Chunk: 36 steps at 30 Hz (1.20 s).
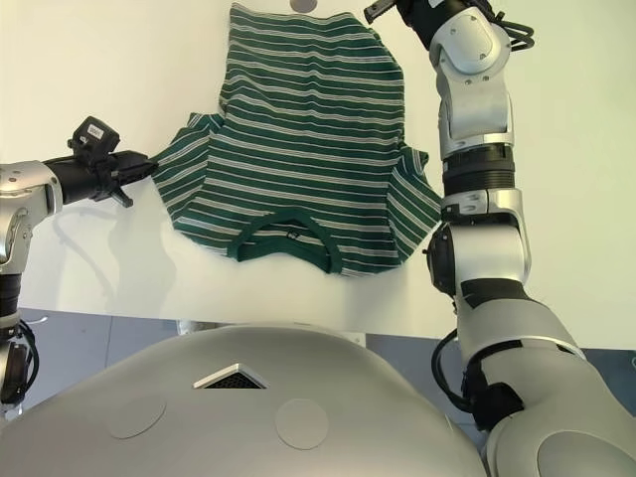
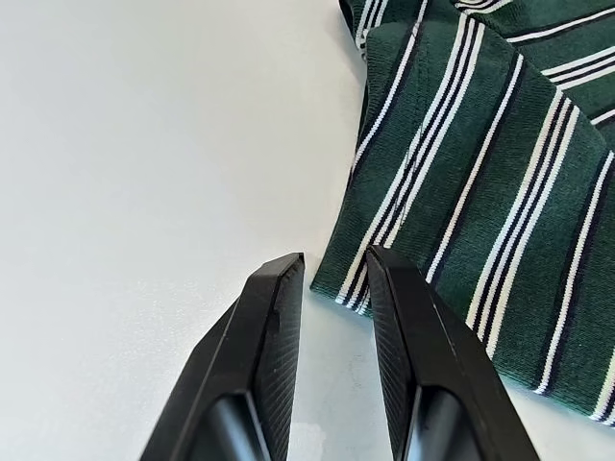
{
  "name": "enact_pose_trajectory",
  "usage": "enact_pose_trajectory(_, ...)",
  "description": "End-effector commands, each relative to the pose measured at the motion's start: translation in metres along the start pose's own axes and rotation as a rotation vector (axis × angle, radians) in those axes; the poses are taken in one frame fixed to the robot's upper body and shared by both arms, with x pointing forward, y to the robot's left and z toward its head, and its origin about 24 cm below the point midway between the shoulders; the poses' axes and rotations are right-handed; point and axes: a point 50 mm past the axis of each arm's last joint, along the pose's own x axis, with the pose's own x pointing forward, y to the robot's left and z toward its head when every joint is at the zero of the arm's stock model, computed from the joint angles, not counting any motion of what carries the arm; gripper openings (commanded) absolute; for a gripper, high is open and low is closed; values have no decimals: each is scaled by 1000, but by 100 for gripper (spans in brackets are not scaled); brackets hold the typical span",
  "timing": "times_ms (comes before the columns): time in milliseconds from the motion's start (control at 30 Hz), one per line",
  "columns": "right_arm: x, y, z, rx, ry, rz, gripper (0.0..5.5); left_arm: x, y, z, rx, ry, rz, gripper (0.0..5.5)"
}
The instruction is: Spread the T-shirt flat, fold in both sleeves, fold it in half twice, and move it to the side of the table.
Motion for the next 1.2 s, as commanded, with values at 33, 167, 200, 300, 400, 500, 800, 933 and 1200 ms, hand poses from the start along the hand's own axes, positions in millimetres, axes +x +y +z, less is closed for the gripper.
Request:
enact_pose_trajectory(33,0,3,4,-13,0,5,0,9,-11,-15,-61,49,-55,100)
enact_pose_trajectory(167,-2,0,2,-22,7,-12,0,6,-9,-22,-66,78,-58,35)
enact_pose_trajectory(200,-2,0,2,-23,6,-16,0,5,-9,-21,-65,77,-57,11)
enact_pose_trajectory(300,-2,1,2,-32,5,-20,0,4,-8,-14,-18,56,-47,2)
enact_pose_trajectory(400,-3,1,3,-37,6,-20,0,0,-17,14,11,-88,-100,2)
enact_pose_trajectory(500,-4,-1,2,-41,12,-28,0,-2,-38,38,75,-178,-202,2)
enact_pose_trajectory(800,1,17,-1,-4,25,17,0,42,-106,61,158,-181,-376,25)
enact_pose_trajectory(933,-2,23,-6,69,47,27,57,44,-108,58,138,-160,-389,97)
enact_pose_trajectory(1200,-66,-12,-49,411,270,-143,209,10,-99,88,202,-439,-313,130)
